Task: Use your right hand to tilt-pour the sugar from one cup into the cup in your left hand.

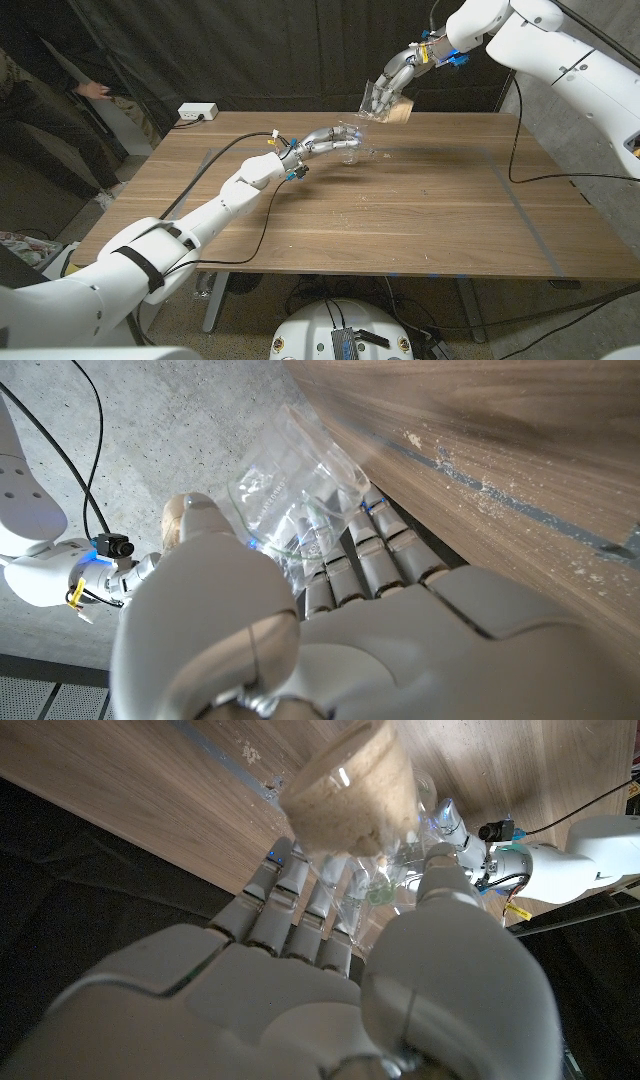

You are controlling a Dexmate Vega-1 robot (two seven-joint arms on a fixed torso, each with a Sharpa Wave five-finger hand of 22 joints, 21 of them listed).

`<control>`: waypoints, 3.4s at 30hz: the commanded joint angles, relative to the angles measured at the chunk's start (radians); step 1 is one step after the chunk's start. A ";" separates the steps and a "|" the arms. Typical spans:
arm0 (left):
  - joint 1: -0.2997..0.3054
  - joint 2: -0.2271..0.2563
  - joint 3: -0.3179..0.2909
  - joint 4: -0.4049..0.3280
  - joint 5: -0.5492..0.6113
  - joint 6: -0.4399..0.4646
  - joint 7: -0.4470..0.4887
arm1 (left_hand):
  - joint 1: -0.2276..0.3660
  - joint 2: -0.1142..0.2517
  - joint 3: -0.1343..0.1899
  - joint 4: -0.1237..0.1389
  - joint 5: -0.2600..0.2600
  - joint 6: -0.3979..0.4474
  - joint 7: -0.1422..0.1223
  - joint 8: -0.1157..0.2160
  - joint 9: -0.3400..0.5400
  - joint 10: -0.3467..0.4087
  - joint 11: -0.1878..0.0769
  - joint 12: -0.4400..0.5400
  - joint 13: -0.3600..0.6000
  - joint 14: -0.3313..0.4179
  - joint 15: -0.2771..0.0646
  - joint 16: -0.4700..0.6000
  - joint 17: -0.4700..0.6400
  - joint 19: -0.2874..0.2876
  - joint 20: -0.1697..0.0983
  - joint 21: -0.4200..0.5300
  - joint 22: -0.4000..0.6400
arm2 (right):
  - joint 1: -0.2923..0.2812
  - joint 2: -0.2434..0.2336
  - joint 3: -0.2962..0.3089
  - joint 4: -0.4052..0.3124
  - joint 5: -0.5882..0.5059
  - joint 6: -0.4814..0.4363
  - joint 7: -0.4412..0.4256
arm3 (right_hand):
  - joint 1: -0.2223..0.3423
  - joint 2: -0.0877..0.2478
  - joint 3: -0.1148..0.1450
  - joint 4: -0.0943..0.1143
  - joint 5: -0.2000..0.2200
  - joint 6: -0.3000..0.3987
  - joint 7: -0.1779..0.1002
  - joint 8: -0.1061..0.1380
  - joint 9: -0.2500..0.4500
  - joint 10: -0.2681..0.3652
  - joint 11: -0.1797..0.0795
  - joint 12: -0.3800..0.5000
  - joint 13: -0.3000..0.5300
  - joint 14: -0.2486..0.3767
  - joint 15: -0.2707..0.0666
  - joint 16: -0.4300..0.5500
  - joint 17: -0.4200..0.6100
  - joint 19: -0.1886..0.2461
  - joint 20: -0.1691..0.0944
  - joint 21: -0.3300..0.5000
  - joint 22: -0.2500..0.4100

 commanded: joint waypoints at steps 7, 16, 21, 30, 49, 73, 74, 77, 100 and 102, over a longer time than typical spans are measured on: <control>-0.081 -0.089 0.026 0.244 0.028 -0.165 -0.043 | 0.002 -0.004 -0.015 -0.004 0.016 0.038 0.001 0.025 0.005 0.030 -0.002 0.019 0.009 0.038 -0.112 0.010 0.006 0.015 -0.028 0.009 0.001 | 0.012 0.011 -0.005 -0.008 -0.032 -0.004 0.041 | 0.024 0.054 0.030 0.020 -0.034 0.005 -0.027 -0.008 0.034 -0.018 -0.011 -0.007 0.012 -0.021 -0.157 -0.010 0.013 -0.015 -0.064 -0.008 0.006; -0.136 -0.144 0.043 0.396 0.045 -0.235 -0.048 | 0.000 -0.011 -0.023 -0.003 0.021 0.055 0.006 0.036 0.004 0.048 0.000 0.030 0.014 0.046 -0.114 0.009 0.010 0.020 -0.030 0.011 0.001 | 0.021 0.015 -0.012 -0.022 -0.053 -0.016 0.056 | 0.022 0.070 0.036 0.022 -0.039 -0.006 -0.018 -0.016 0.042 -0.026 -0.005 -0.007 0.021 -0.031 -0.158 -0.015 0.018 -0.018 -0.063 -0.007 0.008; -0.149 -0.158 0.052 0.432 0.054 -0.234 -0.031 | 0.001 -0.009 -0.024 -0.004 0.024 0.045 0.002 0.034 0.005 0.039 -0.002 0.029 0.016 0.045 -0.115 0.006 0.012 0.020 -0.031 0.012 0.001 | 0.024 0.018 -0.015 -0.025 -0.058 -0.024 0.064 | 0.021 0.071 0.037 0.021 -0.041 -0.005 -0.018 -0.017 0.045 -0.024 -0.004 -0.008 0.020 -0.032 -0.158 -0.016 0.021 -0.018 -0.063 -0.006 0.008; -0.167 -0.166 0.077 0.449 0.073 -0.224 -0.007 | 0.001 -0.008 -0.028 -0.003 0.029 0.066 0.001 0.047 0.004 0.057 -0.003 0.040 0.021 0.057 -0.117 0.007 0.016 0.023 -0.033 0.013 0.001 | 0.032 0.024 -0.031 -0.025 -0.083 -0.018 0.077 | 0.017 0.076 0.040 0.022 -0.042 -0.009 -0.013 -0.022 0.050 -0.028 -0.002 -0.011 0.022 -0.034 -0.158 -0.019 0.024 -0.019 -0.063 -0.005 0.009; -0.176 -0.168 0.107 0.457 0.088 -0.277 0.016 | -0.012 -0.006 -0.045 0.006 0.033 0.120 -0.007 0.086 0.008 0.125 -0.017 0.081 0.040 0.135 -0.143 0.029 0.030 0.047 -0.048 0.022 0.001 | 0.037 0.039 -0.038 -0.008 -0.094 -0.023 0.092 | 0.011 0.086 0.047 0.025 -0.043 -0.016 -0.004 -0.031 0.062 -0.033 0.001 -0.016 0.022 -0.034 -0.157 -0.023 0.030 -0.024 -0.062 -0.004 0.009; -0.096 -0.121 0.029 0.448 0.042 -0.425 -0.015 | -0.016 0.009 -0.054 0.014 0.029 0.061 -0.036 0.087 0.018 0.100 -0.030 0.079 0.054 0.128 -0.155 0.015 0.043 0.051 -0.061 0.019 -0.001 | 0.050 0.070 -0.070 -0.006 -0.117 -0.056 0.107 | 0.009 0.073 0.051 0.016 -0.044 0.036 -0.020 -0.029 0.061 -0.011 0.005 -0.017 0.013 -0.025 -0.157 -0.026 0.037 -0.027 -0.055 -0.003 0.007; -0.094 -0.121 0.027 0.449 0.041 -0.422 -0.013 | -0.015 0.009 -0.054 0.014 0.029 0.060 -0.034 0.087 0.017 0.099 -0.027 0.079 0.054 0.127 -0.155 0.015 0.043 0.050 -0.061 0.019 -0.001 | 0.052 0.072 -0.072 -0.006 -0.118 -0.055 0.108 | 0.008 0.072 0.051 0.016 -0.044 0.039 -0.019 -0.029 0.061 -0.010 0.001 -0.017 0.014 -0.025 -0.157 -0.026 0.037 -0.027 -0.054 -0.003 0.007; -0.094 -0.119 0.027 0.452 0.050 -0.417 0.001 | -0.015 0.010 -0.055 0.014 0.029 0.060 -0.035 0.087 0.016 0.099 -0.027 0.079 0.053 0.127 -0.155 0.014 0.044 0.051 -0.061 0.019 -0.001 | 0.059 0.078 -0.079 -0.006 -0.125 -0.059 0.115 | 0.008 0.071 0.052 0.015 -0.043 0.041 -0.020 -0.030 0.062 -0.011 0.001 -0.016 0.017 -0.024 -0.157 -0.026 0.038 -0.027 -0.054 -0.003 0.007; -0.138 -0.131 0.082 0.462 0.087 -0.332 0.070 | -0.013 0.016 -0.061 0.015 0.030 0.065 -0.020 0.090 0.002 0.104 -0.014 0.079 0.045 0.121 -0.153 0.003 0.049 0.047 -0.060 0.015 -0.001 | 0.060 0.065 -0.085 -0.072 -0.160 -0.122 0.138 | 0.003 0.066 0.053 0.011 -0.041 0.059 -0.025 -0.037 0.061 -0.006 0.003 -0.019 0.017 -0.021 -0.157 -0.029 0.044 -0.026 -0.054 -0.003 0.005; -0.140 -0.132 0.082 0.463 0.083 -0.334 0.064 | -0.013 0.017 -0.061 0.015 0.030 0.064 -0.021 0.090 0.000 0.103 -0.015 0.080 0.046 0.123 -0.154 0.003 0.049 0.048 -0.061 0.015 -0.001 | 0.059 0.064 -0.085 -0.072 -0.162 -0.123 0.138 | 0.003 0.065 0.054 0.010 -0.041 0.061 -0.026 -0.037 0.061 -0.002 0.004 -0.019 0.016 -0.021 -0.157 -0.030 0.045 -0.026 -0.053 -0.003 0.005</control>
